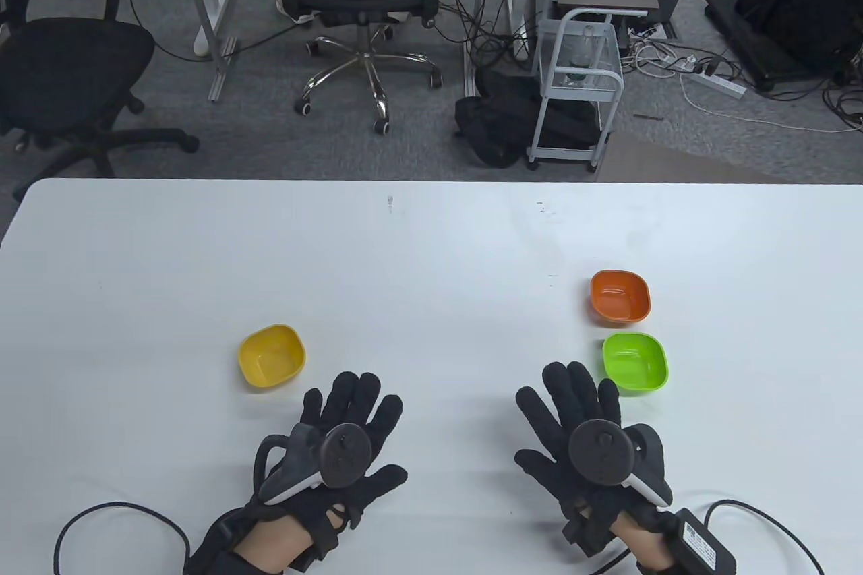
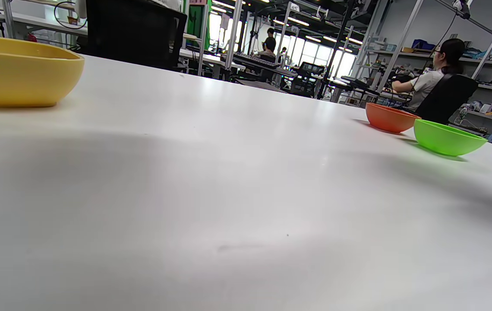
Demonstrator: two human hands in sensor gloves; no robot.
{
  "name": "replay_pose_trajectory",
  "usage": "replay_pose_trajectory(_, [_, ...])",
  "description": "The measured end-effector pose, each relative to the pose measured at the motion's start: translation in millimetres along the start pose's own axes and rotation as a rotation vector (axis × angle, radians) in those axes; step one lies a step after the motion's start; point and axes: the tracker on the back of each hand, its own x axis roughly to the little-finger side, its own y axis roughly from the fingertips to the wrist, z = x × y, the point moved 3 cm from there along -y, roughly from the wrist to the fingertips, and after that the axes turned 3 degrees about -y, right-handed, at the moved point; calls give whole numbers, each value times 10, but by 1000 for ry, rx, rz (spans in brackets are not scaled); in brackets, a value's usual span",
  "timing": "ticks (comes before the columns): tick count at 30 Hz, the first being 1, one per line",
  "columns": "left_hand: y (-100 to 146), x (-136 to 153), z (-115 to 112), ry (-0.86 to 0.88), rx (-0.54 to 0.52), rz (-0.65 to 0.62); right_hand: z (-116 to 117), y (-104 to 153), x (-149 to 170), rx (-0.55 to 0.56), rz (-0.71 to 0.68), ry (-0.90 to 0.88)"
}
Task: Nest small dish into small dish
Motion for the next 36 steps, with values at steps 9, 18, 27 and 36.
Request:
replay_pose_trajectory(9, [-1,11,17,7,-14,11,-77,-10,-43,20,-23,-12])
replay_pose_trajectory(18, [-14,23,8,11,-8,21,-458,-141,-78,165,-26,198])
replay_pose_trajectory(27, [-21,25,-6,6,7,21,-868,-183,1063,150,443,197])
replay_pose_trajectory(36, [-37,-46,-27,9,24,8,-605,-156,1931,-12,753,91])
